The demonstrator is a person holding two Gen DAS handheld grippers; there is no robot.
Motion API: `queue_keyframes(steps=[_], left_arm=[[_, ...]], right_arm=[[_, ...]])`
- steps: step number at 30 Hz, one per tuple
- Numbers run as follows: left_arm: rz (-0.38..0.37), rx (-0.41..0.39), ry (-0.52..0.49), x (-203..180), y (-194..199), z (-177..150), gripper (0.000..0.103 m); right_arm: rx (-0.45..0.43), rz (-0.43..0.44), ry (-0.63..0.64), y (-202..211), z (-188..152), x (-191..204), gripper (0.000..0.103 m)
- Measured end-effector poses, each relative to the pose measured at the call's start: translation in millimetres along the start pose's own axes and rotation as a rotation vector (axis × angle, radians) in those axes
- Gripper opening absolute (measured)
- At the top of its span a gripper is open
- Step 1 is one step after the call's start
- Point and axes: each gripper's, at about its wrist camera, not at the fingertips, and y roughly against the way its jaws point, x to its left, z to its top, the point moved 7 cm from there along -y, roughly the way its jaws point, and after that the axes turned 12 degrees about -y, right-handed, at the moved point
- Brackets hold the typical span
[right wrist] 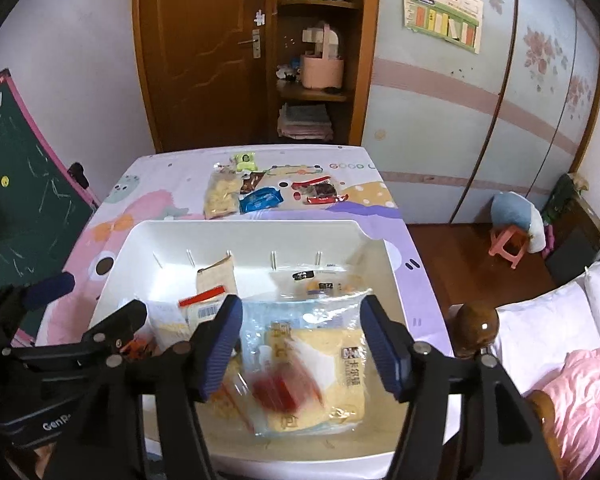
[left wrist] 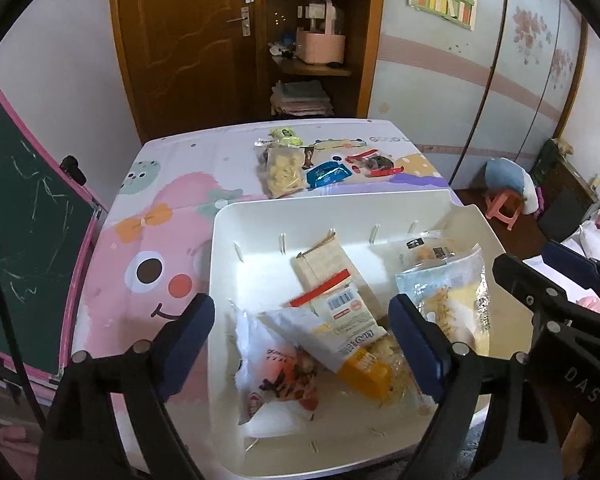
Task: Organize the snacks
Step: 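Carry the OATS bar and orange snack over the tray and release both, then move both grippers back over the remaining snacks on the table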
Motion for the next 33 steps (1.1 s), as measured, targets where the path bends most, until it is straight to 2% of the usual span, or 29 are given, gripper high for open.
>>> queue_keyframes(steps=[19, 33], left_arm=[[0.002, 0.012, 0.021, 4, 1, -5, 0.088], [-0.002, 0.043, 0.012, 9, -13, 0, 0.088]], right_arm=[[0.062, 0.021, -0.014, -8, -11, 3, 0.063], [0.121, 0.029, -0.016, -32, -13, 5, 0.063]])
